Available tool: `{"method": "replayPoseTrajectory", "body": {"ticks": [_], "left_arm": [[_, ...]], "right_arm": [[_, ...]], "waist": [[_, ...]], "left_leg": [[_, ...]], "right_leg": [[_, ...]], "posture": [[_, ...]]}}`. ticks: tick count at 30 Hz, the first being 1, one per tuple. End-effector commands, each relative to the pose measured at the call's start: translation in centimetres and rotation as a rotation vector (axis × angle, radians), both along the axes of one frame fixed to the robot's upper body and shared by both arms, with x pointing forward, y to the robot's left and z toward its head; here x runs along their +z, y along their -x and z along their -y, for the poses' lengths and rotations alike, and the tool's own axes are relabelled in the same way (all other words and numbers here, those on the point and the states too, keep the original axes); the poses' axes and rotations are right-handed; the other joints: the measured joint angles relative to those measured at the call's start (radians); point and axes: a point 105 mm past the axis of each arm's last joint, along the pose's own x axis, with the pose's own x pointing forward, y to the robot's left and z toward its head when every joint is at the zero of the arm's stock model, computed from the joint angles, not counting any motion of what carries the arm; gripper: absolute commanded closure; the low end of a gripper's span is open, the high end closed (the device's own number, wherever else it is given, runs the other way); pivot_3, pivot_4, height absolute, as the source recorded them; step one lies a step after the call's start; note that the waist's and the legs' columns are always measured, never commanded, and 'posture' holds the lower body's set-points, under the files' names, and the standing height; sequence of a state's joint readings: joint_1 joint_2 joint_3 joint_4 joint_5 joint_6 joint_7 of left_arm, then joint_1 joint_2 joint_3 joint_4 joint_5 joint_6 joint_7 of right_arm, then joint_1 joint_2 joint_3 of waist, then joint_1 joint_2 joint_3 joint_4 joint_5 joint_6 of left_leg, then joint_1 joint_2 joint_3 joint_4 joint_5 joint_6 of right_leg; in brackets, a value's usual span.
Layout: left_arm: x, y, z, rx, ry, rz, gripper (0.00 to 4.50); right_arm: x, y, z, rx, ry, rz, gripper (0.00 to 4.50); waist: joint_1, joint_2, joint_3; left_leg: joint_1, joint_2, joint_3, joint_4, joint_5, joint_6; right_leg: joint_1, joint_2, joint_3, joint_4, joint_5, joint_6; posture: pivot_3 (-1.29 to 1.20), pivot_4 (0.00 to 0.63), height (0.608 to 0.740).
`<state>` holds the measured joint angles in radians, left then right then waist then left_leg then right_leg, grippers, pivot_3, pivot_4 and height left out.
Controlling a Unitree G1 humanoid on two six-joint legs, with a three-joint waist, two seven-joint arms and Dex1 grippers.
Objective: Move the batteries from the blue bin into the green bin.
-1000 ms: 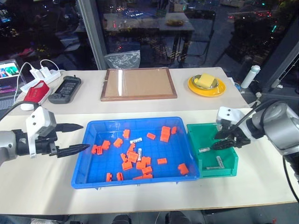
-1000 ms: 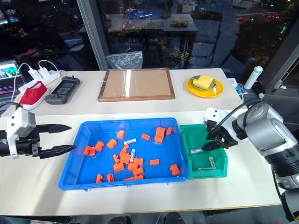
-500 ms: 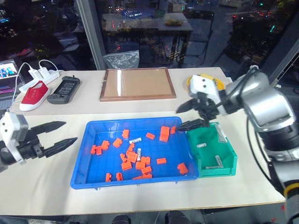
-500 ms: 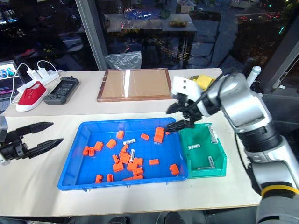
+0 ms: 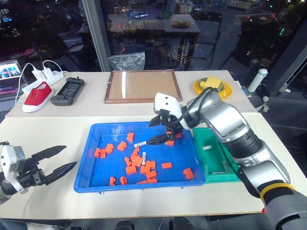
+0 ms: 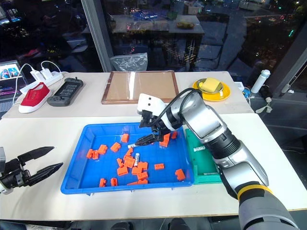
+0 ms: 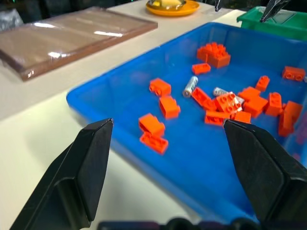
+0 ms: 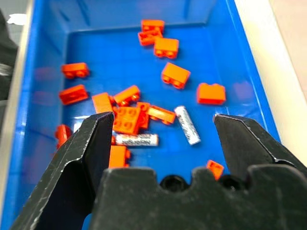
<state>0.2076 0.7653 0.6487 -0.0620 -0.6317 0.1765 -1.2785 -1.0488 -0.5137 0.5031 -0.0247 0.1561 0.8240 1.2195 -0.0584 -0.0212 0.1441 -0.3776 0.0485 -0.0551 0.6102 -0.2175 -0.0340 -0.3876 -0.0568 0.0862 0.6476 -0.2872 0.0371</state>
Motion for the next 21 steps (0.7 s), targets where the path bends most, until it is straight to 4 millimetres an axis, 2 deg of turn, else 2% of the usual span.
{"method": "replayPoseTrajectory", "body": {"ticks": [1, 6, 12, 14, 17, 21], "left_arm": [[0.8, -0.2, 0.3, -0.007, -0.001, 0.056, 0.55], [0.3, -0.4, 0.8, -0.031, -0.021, 0.060, 0.55], [0.5, -0.9, 0.8, -0.006, 0.017, 0.028, 0.55], [0.4, -0.9, 0.9, -0.006, 0.010, 0.021, 0.55], [0.3, -1.0, 1.1, -0.005, 0.007, 0.018, 0.55], [0.3, -1.0, 1.2, -0.002, 0.003, 0.020, 0.55]], "right_arm": [[-1.0, -0.9, -1.4, 0.026, -0.007, 0.064, 0.63], [-2.3, -2.8, -2.5, 0.000, 0.011, 0.092, 0.63], [-4.3, -3.4, -3.3, 0.032, 0.065, 0.077, 0.63], [-4.9, -4.4, -4.0, 0.014, 0.085, 0.102, 0.63], [-5.1, -5.3, -4.6, -0.003, 0.093, 0.115, 0.63], [-5.6, -5.6, -5.3, 0.006, 0.099, 0.112, 0.63]], "waist": [[-0.004, 0.000, 0.000], [-0.013, 0.000, 0.000], [-0.011, 0.000, 0.000], [-0.013, 0.000, 0.000], [-0.015, 0.000, 0.000], [-0.013, 0.000, 0.000]], "left_leg": [[0.000, 0.000, 0.000, 0.000, 0.000, 0.000], [0.001, 0.001, 0.000, -0.001, 0.000, 0.000], [0.001, 0.001, 0.000, -0.001, 0.000, 0.000], [0.001, 0.001, 0.000, -0.001, 0.000, 0.000], [0.002, 0.001, 0.000, -0.002, 0.000, 0.000], [0.002, 0.001, 0.000, -0.002, 0.000, 0.000]], "right_leg": [[0.000, 0.000, 0.000, 0.000, 0.000, 0.000], [0.000, 0.001, 0.000, 0.001, 0.000, 0.000], [0.000, 0.001, 0.000, 0.001, 0.000, 0.000], [0.000, 0.001, 0.000, 0.001, 0.000, 0.000], [0.000, 0.001, 0.000, 0.002, 0.000, -0.001], [-0.001, 0.001, -0.001, 0.001, 0.000, -0.001]], "posture": [[0.00, 0.150, 0.740], [0.00, 0.150, 0.740], [0.00, 0.150, 0.740], [0.00, 0.150, 0.740], [0.00, 0.150, 0.740], [0.00, 0.150, 0.740]]}}
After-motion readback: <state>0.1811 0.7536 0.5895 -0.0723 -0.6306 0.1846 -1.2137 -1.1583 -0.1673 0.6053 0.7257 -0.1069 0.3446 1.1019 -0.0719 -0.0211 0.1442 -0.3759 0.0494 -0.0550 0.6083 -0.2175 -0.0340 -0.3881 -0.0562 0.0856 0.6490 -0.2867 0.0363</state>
